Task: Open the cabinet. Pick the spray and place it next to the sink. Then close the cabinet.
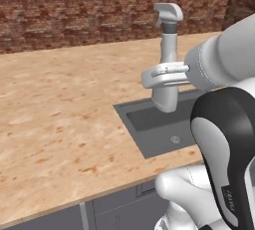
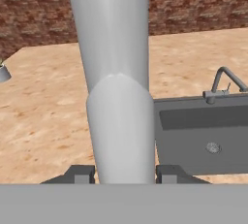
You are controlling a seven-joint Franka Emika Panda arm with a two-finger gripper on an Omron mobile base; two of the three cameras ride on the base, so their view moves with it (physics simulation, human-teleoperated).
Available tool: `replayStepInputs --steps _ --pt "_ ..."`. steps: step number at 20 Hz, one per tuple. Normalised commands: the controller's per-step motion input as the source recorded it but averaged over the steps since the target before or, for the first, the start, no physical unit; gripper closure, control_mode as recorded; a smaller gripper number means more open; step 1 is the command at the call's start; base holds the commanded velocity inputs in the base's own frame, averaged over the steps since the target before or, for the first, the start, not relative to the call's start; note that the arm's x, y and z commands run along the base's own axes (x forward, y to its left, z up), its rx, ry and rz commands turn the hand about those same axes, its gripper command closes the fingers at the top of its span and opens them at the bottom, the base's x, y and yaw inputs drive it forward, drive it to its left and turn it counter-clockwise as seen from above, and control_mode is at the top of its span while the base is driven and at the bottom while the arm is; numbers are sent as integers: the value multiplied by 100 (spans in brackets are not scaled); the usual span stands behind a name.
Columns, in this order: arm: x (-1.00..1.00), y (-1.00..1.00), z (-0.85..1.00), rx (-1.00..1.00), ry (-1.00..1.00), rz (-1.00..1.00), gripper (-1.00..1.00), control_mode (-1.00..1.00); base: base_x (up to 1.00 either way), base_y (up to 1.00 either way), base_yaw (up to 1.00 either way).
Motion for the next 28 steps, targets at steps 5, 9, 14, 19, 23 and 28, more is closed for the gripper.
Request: replayStepInputs --steps 5,9,14,19,23,28 --pt "0 0 0 0 0 0 100 -100 0 0 0" --pt "47 38 0 -7 2 -6 100 -100 0 0 0" --pt "98 66 -3 -17 5 -8 100 -100 0 0 0" --pt "98 12 -18 -10 13 -3 100 -100 0 0 0" --pt "58 -23 -13 0 1 1 100 -100 0 0 0" --pt "1 -23 -29 0 0 14 100 -100 0 0 0"
